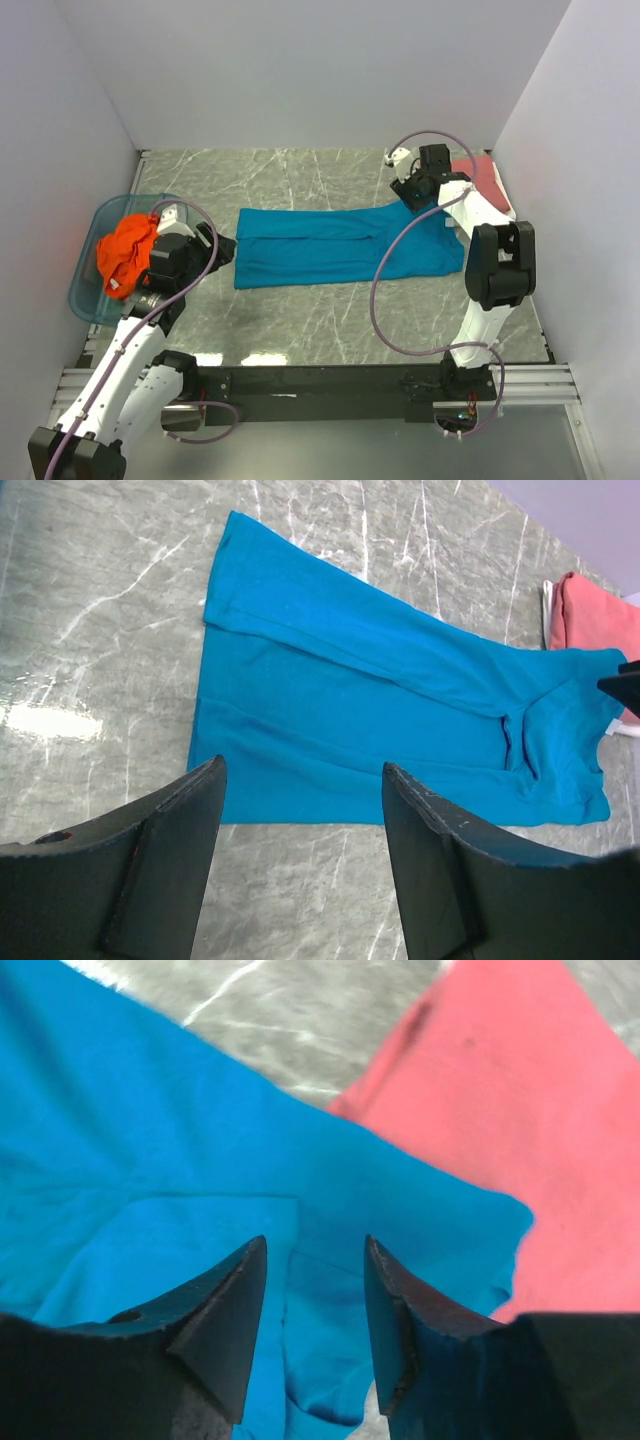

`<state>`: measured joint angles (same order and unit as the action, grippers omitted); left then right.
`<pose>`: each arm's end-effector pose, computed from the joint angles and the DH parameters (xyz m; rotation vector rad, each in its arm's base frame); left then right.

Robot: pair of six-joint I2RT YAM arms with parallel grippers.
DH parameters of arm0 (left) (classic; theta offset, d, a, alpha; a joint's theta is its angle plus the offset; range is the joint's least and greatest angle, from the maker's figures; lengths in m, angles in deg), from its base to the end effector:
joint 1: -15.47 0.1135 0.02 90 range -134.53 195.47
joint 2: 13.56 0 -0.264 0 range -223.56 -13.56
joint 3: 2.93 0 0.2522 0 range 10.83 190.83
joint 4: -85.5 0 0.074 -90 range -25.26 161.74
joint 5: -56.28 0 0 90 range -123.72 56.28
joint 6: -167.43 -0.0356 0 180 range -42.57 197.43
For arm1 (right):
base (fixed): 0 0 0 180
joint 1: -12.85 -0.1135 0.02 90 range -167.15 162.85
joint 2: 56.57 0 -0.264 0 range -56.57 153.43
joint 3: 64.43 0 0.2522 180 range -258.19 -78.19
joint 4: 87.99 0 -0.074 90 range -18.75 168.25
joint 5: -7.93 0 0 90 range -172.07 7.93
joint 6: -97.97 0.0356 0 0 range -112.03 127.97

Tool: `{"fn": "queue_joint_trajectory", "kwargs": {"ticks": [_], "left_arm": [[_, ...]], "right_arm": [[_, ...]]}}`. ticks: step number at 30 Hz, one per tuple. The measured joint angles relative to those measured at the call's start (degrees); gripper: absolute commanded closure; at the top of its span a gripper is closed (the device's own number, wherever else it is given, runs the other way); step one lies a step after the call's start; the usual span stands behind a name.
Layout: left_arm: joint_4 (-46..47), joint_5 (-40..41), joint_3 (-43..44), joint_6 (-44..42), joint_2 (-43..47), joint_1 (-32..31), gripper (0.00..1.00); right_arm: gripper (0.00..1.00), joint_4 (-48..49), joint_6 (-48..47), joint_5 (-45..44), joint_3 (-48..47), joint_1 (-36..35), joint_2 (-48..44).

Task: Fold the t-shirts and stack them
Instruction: Fold the tshirt

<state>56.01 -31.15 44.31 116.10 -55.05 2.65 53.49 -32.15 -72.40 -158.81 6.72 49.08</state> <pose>0.1695 -0.0369 0.2696 -0.4817 1.9665 -0.5330 0.4060 0.0496 0.2351 -1.0206 2.1988 -0.0632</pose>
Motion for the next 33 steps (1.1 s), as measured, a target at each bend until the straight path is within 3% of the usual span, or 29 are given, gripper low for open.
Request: {"fn": "queue_joint_trajectory", "kwargs": {"ticks": [6, 12, 15, 18, 22, 27, 33], "left_arm": [[1.8, -2.4, -1.5, 1.7, -1.4, 0.0, 0.31], [1.3, -3.7, -3.0, 2.7, -1.5, 0.0, 0.31], [0.7, -3.6, -2.8, 2.7, 0.0, 0.0, 0.31], [-1.2, -3.1, -1.7, 2.6, 2.9, 0.0, 0.25], [-3.5, -0.8, 1.3, 2.6, 8.3, 0.0, 0.22], [-7.1, 2.3, 3.7, 2.8, 14.5, 0.0, 0.22], [-13.4, 6.7, 8.1, 2.5, 19.8, 0.0, 0.21]], "right_arm": [[0.46, 1.9, 6.1, 1.0, 0.7, 1.7, -3.2], [0.44, -5.1, -1.0, 16.8, 5.6, 3.5, -15.1], [0.44, -9.7, -9.2, 25.5, 9.9, -0.6, -20.0], [0.41, -10.7, -15.1, 29.0, 16.9, -10.4, -22.9], [0.41, -7.7, -15.9, 26.5, 23.3, -25.8, -23.1], [0.41, 2.2, -10.4, 12.8, 22.3, -42.6, -16.4], [0.41, 10.5, -3.3, -2.4, 13.9, -53.3, -1.2]]}}
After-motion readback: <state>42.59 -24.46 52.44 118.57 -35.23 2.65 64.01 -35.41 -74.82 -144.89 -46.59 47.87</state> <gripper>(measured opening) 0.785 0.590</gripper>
